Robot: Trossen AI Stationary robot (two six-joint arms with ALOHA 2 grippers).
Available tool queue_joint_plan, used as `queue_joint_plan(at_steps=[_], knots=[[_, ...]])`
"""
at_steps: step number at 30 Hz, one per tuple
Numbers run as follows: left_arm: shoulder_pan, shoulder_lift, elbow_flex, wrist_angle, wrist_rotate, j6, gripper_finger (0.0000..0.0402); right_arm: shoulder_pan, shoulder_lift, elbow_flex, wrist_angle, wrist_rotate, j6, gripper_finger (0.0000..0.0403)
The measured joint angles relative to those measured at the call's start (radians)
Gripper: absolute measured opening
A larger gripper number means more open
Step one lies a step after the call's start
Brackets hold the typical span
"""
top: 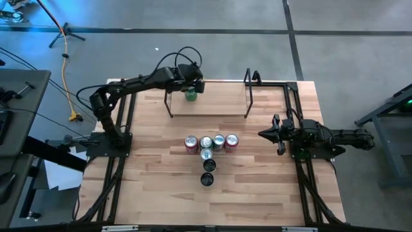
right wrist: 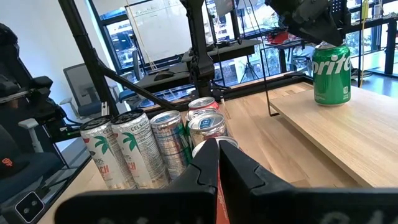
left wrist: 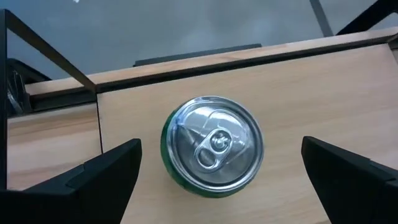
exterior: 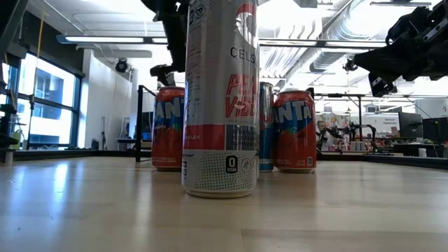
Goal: Place canned beverage on shelf
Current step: Put the left green soda can on the shelf
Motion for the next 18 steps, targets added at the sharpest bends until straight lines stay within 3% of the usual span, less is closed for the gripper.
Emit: queue_joint_plan(at_steps=[5,14,18], knots=[[-0.009,0.000,-0.051,0.004,-0.067,-0.097,0.0399,0.000,0.000,0.000,0.000,0.000,0.000,0.0000],[-0.009,0.000,-0.092,0.008,-0.068,-0.229,0.0399,0.000,0.000,0.000,0.000,0.000,0.000,0.0000],[-0.009,0.000,-0.111,0.047,-0.071,-0.215,0.0399,0.000,0.000,0.000,0.000,0.000,0.000,0.0000]])
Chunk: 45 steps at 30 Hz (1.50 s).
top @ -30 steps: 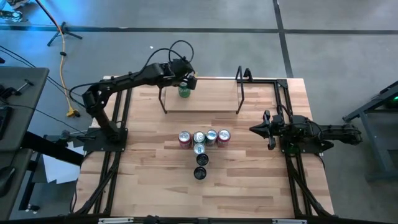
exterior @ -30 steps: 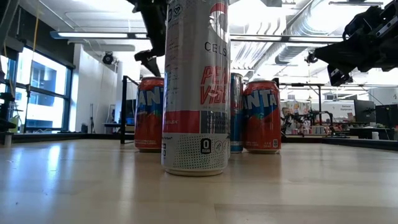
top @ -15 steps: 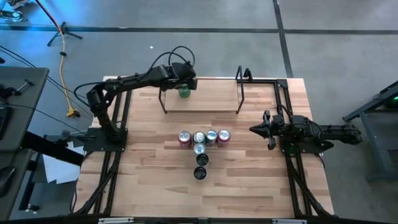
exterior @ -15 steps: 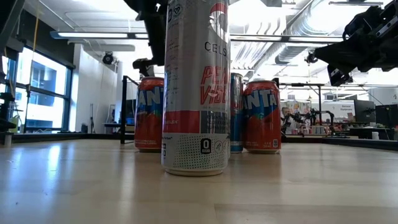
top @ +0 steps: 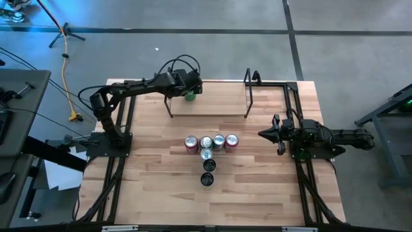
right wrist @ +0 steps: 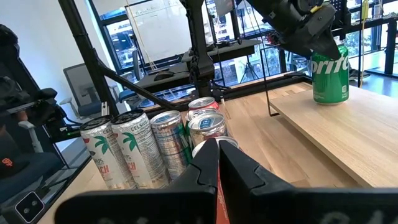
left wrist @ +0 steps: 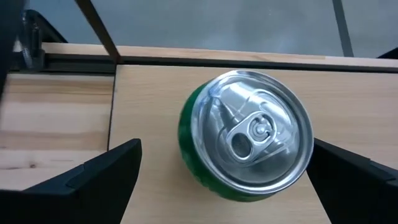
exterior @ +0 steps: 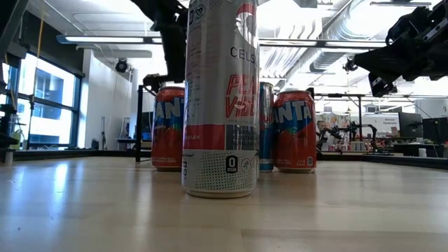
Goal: Place canned beverage on shelf
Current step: Put the left green soda can on the shelf
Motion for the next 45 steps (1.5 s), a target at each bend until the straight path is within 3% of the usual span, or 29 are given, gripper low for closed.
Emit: queue_joint_plan(at_steps=[9,20,31,39,45], knots=[[0.000,0.000,-0.009,0.017,-0.008,0.012,0.0399,0.000,0.000,0.000,0.000,0.000,0.000,0.0000],[0.000,-0.002,-0.007,0.053,-0.053,-0.131,0.0399,0.000,0.000,0.000,0.000,0.000,0.000,0.0000],[0.000,0.056,-0.009,0.161,0.072,-0.137,0.0399,0.000,0.000,0.000,0.000,0.000,0.000,0.0000],[0.000,0.069,-0.008,0.181,0.079,-0.120,0.0398,0.000,-0.001,0.000,0.000,0.000,0.000,0.0000],[0.005,0.063,-0.008,0.195,0.076,-0.123,0.0362,0.000,-0.001,0.000,0.000,0.000,0.000,0.0000]])
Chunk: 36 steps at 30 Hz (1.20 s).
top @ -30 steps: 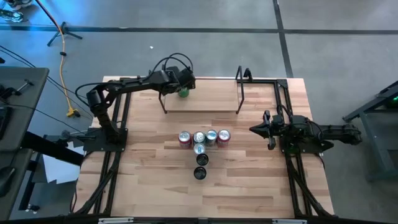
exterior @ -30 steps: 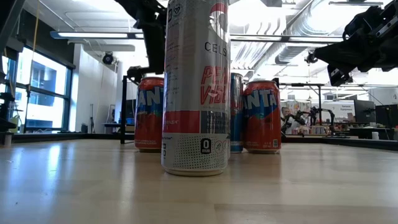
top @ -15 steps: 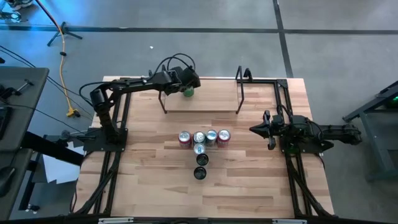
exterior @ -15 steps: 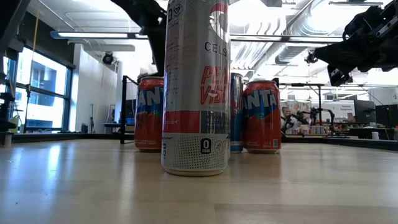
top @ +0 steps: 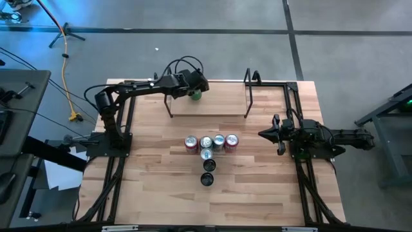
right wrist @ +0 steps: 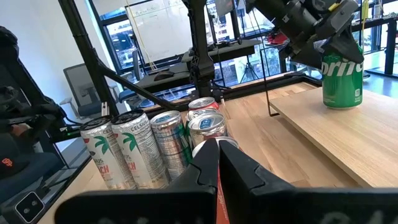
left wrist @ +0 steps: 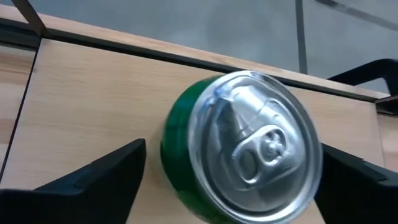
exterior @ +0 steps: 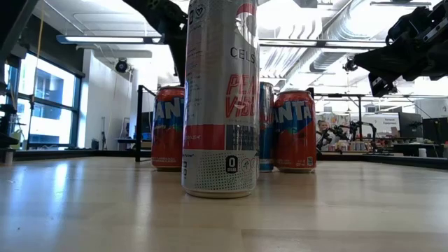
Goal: Place canned beverage on shelf
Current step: Put the left green soda can on the shelf
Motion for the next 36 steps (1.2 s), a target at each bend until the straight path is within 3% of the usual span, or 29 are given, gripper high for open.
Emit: queue_joint_plan(at_steps=[6,11,20,28,36], knots=[[-0.001,0.000,0.000,0.001,-0.004,0.015,0.0282,0.000,0.000,0.000,0.000,0.000,0.000,0.0000],[0.005,-0.016,0.000,-0.002,0.019,0.187,0.0238,0.000,0.000,0.000,0.000,0.000,0.000,0.0000],[0.052,-0.112,-0.001,-0.023,0.084,0.538,0.0236,0.000,0.000,0.000,0.000,0.000,0.000,0.0000],[0.170,-0.148,0.000,-0.037,0.381,0.827,0.0236,0.000,0.000,0.000,0.000,0.000,0.000,0.0000],[0.251,-0.148,0.000,-0.017,0.477,0.939,0.0236,0.000,0.000,0.000,0.000,0.000,0.000,0.0000]])
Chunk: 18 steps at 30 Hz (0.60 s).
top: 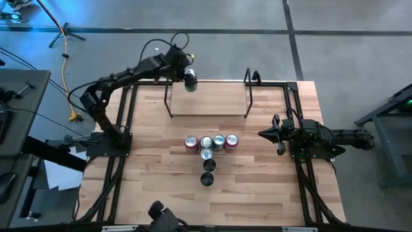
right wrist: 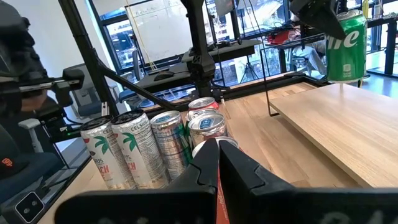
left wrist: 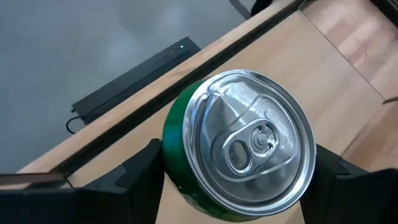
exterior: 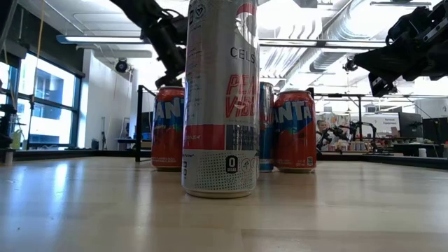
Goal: Place canned beverage on shelf
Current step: Put the left green soda can on the shelf
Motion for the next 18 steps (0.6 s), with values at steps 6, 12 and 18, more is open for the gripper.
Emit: queue_joint_plan(at_steps=[6,12,18], knots=[[-0.002,0.024,0.000,-0.039,0.000,0.054,0.0236,0.000,0.000,0.000,0.000,0.000,0.000,0.0000],[-0.023,0.059,0.000,0.001,-0.001,0.032,0.0236,0.000,0.000,0.000,0.000,0.000,0.000,0.0000],[-0.034,0.086,0.000,0.003,-0.022,0.028,0.0236,0.000,0.000,0.000,0.000,0.000,0.000,0.0000]])
